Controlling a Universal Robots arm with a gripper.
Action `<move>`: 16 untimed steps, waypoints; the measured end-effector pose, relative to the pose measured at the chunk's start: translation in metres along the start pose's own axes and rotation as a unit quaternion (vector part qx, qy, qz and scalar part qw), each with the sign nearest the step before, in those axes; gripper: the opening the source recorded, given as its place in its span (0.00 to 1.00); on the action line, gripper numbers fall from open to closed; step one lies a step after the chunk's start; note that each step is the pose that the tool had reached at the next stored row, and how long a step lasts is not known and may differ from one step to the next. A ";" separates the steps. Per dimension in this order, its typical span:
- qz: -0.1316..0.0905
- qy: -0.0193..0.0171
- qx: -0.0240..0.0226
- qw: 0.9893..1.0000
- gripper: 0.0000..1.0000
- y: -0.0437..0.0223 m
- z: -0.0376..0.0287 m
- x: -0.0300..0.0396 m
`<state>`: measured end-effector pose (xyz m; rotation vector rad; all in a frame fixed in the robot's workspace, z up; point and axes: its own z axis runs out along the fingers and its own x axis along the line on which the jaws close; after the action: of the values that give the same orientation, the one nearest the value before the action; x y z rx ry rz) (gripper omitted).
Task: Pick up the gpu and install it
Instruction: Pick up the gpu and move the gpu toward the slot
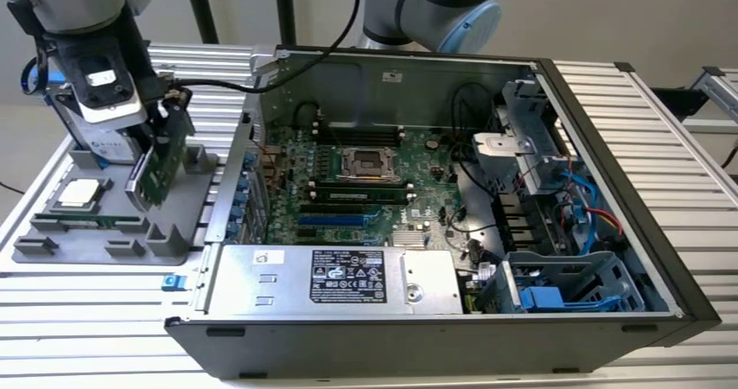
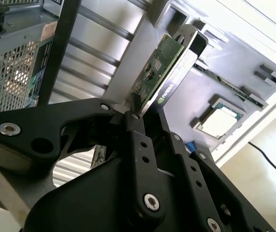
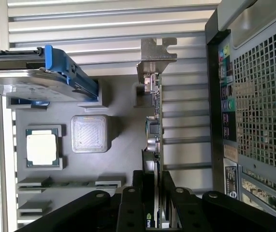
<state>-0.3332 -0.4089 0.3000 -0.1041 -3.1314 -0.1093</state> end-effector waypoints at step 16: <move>0.000 0.000 0.000 1.000 0.00 0.0010 -0.0153 0.0000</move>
<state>-0.3332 -0.4089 0.3154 -0.1037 -3.1313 -0.1092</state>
